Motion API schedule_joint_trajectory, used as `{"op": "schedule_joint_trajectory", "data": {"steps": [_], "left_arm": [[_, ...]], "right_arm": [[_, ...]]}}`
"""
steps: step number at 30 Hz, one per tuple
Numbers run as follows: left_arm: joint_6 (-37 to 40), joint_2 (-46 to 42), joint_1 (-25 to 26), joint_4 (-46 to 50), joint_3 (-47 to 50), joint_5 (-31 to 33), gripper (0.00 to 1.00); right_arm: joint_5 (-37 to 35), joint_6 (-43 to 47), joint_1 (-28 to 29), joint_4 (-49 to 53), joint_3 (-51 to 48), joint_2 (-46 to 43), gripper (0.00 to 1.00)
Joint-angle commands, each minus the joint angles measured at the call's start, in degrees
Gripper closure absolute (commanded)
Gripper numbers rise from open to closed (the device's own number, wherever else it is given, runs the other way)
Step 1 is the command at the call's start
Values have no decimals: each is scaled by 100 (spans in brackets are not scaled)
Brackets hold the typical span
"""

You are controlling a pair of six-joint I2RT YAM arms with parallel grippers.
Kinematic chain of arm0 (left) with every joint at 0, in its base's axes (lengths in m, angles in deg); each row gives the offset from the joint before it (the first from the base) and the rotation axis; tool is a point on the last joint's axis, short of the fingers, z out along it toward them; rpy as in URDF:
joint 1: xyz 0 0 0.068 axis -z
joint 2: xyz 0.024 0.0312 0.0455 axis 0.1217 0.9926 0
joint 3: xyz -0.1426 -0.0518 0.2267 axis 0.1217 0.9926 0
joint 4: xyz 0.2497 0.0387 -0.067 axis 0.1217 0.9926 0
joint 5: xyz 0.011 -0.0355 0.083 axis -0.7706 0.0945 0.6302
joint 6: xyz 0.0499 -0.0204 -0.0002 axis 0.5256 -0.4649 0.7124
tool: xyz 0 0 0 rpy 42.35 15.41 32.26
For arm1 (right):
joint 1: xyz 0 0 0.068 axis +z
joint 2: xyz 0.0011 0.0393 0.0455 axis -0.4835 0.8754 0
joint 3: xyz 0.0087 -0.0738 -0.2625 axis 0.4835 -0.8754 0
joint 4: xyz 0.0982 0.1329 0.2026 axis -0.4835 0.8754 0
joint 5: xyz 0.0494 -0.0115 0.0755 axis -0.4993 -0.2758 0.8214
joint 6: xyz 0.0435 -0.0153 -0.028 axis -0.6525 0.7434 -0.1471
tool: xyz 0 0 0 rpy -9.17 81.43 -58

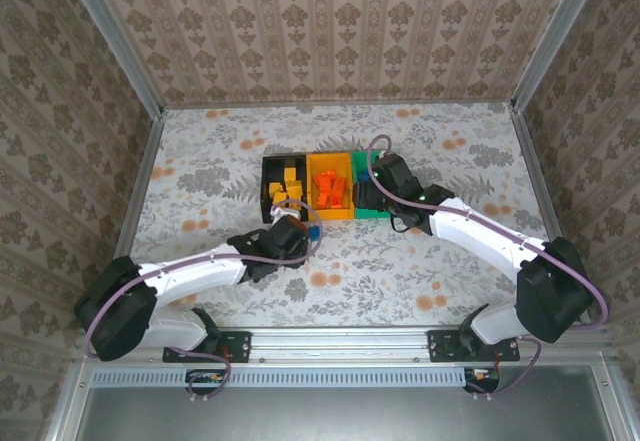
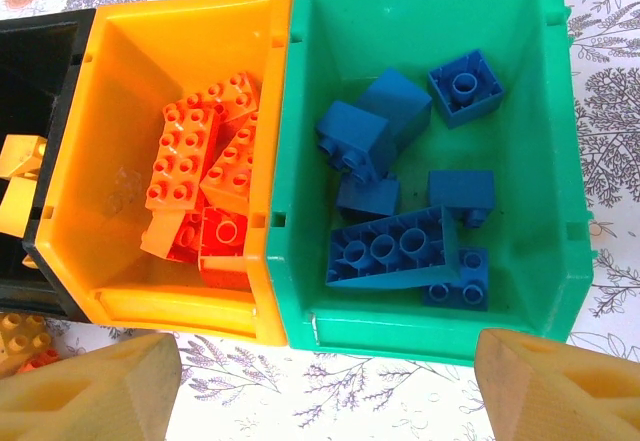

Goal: Sort the legos into containers by color

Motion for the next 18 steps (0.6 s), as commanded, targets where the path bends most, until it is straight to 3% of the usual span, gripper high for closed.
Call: {"op": "schedule_joint_trajectory", "data": {"steps": [1,10,18], "left_arm": [[455,294,33,-11,-318,244,40],[573,1109,9,-52,-686,608,49],[540,1496,11,-55,-691,526,51]], "right_arm": [[-81,-47,-41,-42,-67,-320,21],[-73,-2,-58,11,-34,-419,21],[-69,1,-75,-11,-92,-532,21]]}}
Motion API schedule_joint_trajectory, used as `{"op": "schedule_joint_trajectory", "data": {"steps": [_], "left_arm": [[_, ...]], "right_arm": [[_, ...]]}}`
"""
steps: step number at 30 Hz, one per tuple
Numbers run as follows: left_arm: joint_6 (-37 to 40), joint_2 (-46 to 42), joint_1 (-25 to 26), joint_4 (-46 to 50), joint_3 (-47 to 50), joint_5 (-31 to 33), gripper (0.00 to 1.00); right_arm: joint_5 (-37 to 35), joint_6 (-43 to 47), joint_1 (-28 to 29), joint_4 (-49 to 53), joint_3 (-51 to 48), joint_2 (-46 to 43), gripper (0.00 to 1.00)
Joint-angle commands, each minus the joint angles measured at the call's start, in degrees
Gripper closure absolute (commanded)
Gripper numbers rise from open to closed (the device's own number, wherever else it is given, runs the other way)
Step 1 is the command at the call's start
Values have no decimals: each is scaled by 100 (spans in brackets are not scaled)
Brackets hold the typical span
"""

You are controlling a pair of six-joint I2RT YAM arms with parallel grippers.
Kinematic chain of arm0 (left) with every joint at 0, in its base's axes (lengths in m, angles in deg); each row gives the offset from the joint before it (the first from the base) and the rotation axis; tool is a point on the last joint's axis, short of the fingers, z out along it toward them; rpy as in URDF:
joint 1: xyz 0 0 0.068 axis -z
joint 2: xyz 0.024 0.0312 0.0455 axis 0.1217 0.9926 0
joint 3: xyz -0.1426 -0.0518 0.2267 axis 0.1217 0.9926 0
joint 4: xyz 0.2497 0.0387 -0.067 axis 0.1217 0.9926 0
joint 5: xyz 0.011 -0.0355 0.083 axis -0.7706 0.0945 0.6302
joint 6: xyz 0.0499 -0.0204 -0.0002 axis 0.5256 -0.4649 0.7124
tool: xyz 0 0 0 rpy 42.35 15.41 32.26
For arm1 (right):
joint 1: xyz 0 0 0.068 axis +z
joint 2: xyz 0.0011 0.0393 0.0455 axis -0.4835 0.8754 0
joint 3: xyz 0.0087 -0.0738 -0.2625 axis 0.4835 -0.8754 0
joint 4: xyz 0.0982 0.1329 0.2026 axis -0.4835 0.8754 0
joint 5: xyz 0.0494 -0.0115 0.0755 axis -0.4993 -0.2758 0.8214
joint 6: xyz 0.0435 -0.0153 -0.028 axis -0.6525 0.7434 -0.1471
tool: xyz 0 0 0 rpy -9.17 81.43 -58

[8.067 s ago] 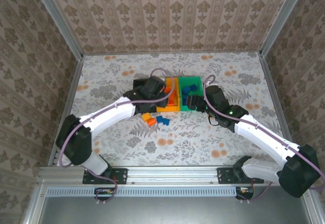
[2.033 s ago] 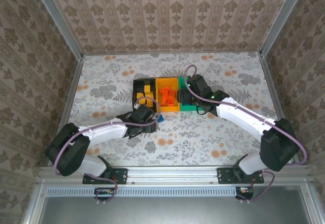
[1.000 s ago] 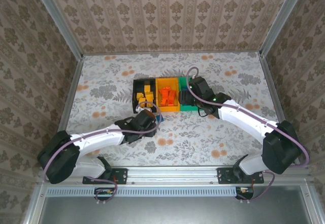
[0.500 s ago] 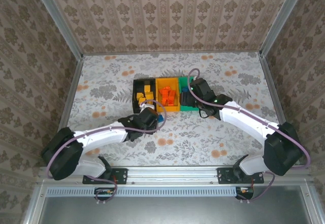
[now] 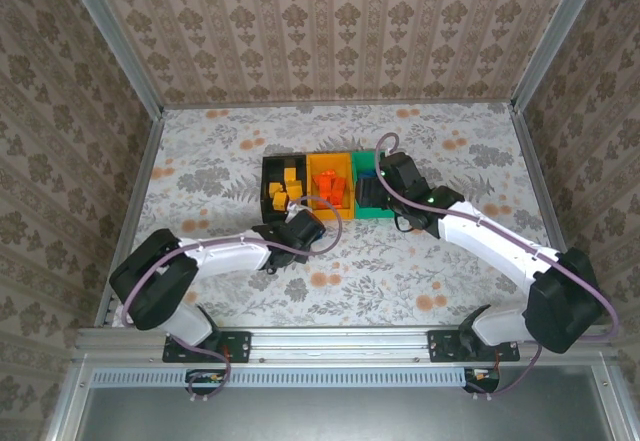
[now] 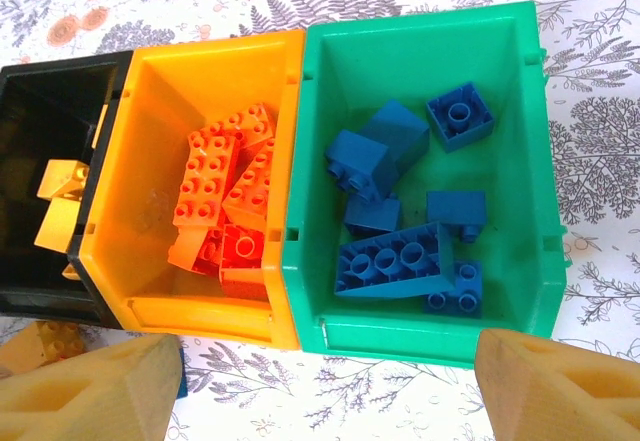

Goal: Sort the legos into containers by color

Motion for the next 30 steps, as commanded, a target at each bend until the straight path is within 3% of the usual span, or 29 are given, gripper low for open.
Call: {"op": "schedule_joint_trajectory", "data": {"steps": [1,12,17,24,30], "left_arm": [[77,196,7,75,-136,97,51],[70,360,9,41,-230,185,69],[-66,-114,146,348,-161,159,75],[-119,-1267,219,844,-519,-535,74],[137,-428,-400,580,-1555,-1292,74]], "right_arm": [[-64,5,-47,-18,-54,-162,21],[-78,14,-82,0,-113,-266,21],[-78,-12,-117,7,-158,-316,21],[-44,-61,-153,-72,-320,-402,21],[-77,-89,-196,-48,-419,-368,21]]}}
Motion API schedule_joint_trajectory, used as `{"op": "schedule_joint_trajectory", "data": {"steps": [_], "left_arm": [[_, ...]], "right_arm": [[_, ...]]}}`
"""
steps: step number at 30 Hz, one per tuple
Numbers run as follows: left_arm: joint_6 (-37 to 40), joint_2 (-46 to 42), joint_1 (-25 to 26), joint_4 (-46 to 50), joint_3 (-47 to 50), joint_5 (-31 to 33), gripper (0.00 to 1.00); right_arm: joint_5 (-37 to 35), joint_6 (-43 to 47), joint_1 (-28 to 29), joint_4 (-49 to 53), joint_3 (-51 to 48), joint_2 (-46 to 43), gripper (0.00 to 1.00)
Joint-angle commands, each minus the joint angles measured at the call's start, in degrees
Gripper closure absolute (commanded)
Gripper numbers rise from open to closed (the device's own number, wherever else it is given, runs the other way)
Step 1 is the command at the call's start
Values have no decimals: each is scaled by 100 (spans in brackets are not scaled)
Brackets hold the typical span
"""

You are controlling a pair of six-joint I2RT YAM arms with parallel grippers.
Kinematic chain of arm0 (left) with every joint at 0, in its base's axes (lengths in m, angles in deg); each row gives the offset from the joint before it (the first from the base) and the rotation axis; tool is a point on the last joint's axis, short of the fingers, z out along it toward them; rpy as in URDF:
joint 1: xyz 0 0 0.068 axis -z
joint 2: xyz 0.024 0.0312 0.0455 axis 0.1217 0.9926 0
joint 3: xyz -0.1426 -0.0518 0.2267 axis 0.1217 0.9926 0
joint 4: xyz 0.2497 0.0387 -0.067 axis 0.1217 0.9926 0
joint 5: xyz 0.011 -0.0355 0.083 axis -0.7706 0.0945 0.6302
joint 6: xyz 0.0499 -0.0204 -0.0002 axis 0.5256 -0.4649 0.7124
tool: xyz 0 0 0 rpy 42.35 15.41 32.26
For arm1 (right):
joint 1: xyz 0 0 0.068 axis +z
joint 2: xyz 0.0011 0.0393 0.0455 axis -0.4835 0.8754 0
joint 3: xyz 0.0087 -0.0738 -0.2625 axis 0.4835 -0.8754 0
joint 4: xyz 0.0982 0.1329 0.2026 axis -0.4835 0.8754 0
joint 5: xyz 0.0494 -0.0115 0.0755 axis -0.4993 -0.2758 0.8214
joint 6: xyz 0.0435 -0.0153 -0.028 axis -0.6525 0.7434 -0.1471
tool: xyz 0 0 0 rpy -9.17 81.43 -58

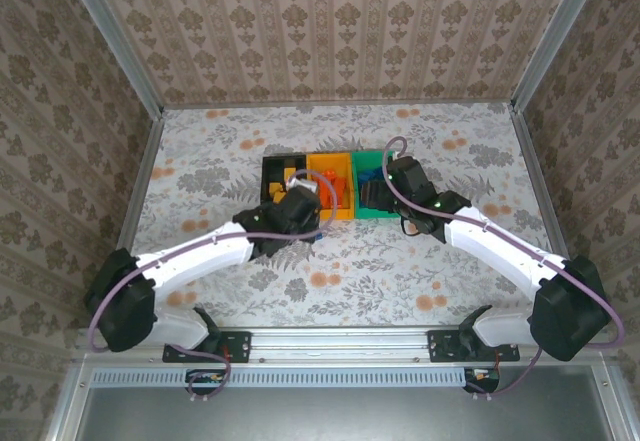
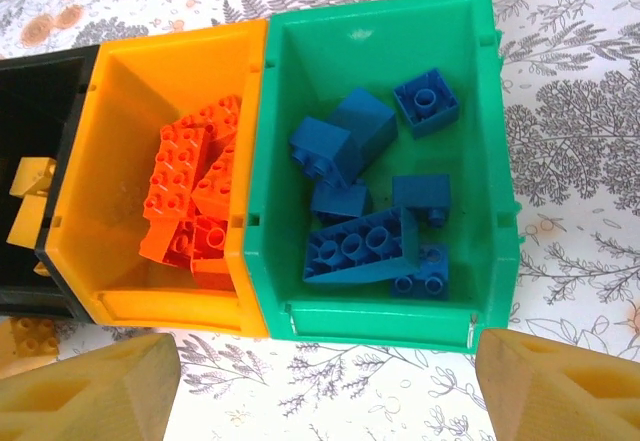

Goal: Sort the legos into containers by color

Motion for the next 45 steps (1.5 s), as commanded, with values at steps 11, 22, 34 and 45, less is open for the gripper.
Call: {"op": "schedule_joint_trajectory", "data": {"steps": [11,22,34,45], "left_arm": [[213,2374,-756,-41,-2177,-897,66],[-221,1319,-818,-485,-1676,-1190,11],[-873,-2099,-923,25,1130,-216,0],[-1495,-4233,-1095,916,2806,329,0]], "right_arm": [[-14,-90,-68,76,-131,-140,20],[274,43,0,2,-208,-263,19],[444,426,1519,-306,113,939,16],[-110,455,2112,-321,1253,3019,18]]}}
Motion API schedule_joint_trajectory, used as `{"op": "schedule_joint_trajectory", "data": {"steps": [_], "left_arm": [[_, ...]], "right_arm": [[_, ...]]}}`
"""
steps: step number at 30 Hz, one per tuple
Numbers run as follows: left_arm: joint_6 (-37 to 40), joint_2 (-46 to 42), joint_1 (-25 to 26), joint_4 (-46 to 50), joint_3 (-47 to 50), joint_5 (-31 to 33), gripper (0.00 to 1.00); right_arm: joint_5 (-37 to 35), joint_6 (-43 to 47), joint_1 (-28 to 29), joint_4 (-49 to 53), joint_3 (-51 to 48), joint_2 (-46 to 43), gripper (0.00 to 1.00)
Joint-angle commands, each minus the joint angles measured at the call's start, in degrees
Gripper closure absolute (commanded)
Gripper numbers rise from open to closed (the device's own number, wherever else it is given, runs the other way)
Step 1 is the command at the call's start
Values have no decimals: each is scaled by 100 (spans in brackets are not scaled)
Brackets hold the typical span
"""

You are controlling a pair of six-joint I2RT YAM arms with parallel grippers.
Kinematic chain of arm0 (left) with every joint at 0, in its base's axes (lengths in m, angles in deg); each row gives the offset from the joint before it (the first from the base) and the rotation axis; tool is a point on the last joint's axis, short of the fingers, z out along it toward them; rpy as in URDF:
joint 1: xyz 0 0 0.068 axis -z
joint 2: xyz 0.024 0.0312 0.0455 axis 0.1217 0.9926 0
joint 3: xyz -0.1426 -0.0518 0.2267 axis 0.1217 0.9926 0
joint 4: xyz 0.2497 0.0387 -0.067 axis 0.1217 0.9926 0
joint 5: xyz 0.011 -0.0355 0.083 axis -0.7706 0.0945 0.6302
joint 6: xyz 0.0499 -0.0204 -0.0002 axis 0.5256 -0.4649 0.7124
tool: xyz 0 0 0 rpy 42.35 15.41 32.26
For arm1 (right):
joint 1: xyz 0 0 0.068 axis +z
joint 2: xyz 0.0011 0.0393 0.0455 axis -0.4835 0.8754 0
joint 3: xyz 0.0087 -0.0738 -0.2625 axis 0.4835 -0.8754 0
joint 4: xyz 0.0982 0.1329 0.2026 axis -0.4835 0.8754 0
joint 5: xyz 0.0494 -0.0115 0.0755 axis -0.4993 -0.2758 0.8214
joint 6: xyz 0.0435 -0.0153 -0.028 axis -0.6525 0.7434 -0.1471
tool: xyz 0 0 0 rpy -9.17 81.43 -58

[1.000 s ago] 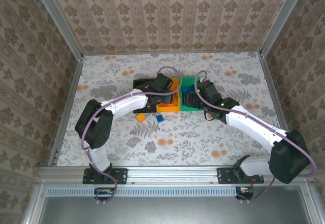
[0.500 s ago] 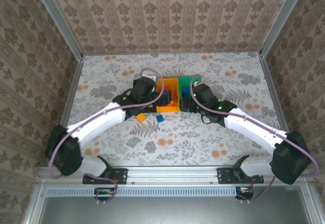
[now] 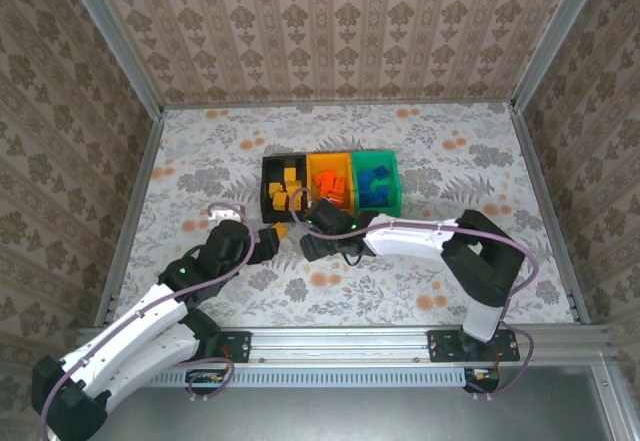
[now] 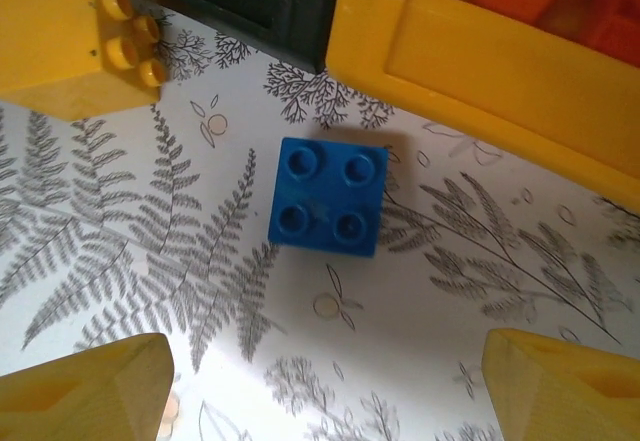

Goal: Sort the legos into containers by color

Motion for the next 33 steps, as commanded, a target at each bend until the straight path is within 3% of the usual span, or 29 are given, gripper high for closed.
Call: {"op": "schedule_joint_trajectory", "data": {"steps": [1,12,18,26,33], "left_arm": [[-375,-309,-71,335,269,219,0],[-523,-681,-231,573,505,203,0],[-530,-724,-285,580,523,149,0],[-453,-702,-375,418,490,-11,0],[-347,-486,-436,230,429,-146,0]], "right_arm": [[-452,68,7,1,359,324,18],[-710,176,-65,105,1048,1292,33],[-602,222,-59,127,1100,1330,52],[112,193,-63,-464,303,402,68],[350,129,-150,-524,-478,-1053,71]]}}
